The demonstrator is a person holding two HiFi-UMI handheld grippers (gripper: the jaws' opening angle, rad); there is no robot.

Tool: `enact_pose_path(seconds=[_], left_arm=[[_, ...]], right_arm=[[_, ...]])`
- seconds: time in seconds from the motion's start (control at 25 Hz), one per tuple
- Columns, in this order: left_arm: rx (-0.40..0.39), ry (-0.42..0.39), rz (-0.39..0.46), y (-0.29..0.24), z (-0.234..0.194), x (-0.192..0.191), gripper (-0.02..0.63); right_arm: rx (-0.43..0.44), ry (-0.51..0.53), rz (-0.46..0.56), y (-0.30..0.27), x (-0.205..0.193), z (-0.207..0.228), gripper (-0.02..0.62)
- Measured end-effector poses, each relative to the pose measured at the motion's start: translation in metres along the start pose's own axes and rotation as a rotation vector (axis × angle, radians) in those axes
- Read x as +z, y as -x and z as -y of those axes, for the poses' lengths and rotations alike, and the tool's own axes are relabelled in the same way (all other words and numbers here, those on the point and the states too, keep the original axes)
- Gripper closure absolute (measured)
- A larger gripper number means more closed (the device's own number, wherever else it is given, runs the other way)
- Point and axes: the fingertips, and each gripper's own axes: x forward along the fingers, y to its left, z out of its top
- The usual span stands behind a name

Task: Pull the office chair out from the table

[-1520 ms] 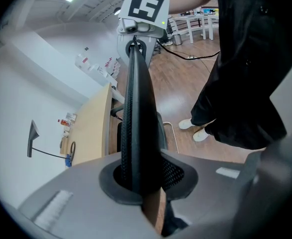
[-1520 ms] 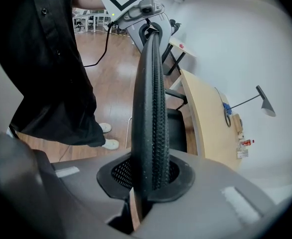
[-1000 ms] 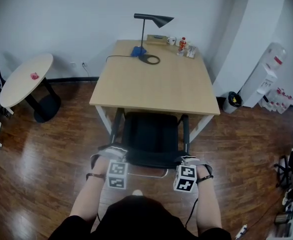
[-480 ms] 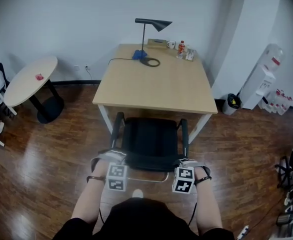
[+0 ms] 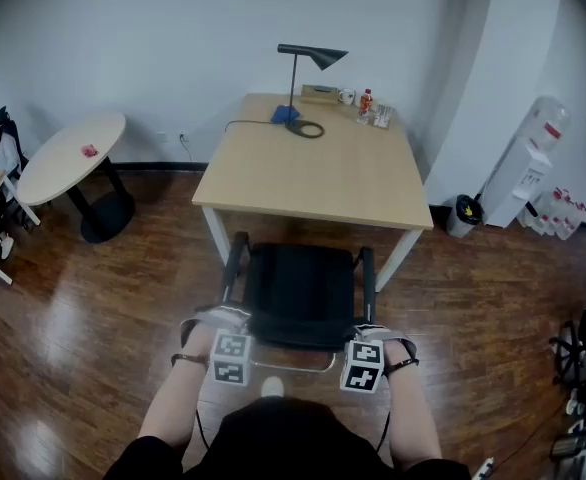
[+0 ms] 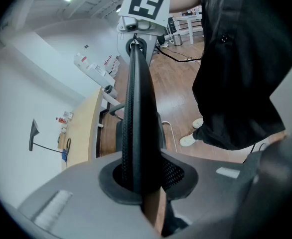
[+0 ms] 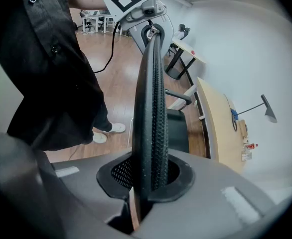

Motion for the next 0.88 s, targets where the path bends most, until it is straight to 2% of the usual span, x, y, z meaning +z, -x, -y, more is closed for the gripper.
enact_pose_path(seconds=[0.88], left_arm=[[0.015, 0.013, -0.006, 0.042, 0.085, 0.022, 0.546]], right_arm=[[0.013, 0.027, 0.011, 0.033, 0.009, -0.093, 0.531]])
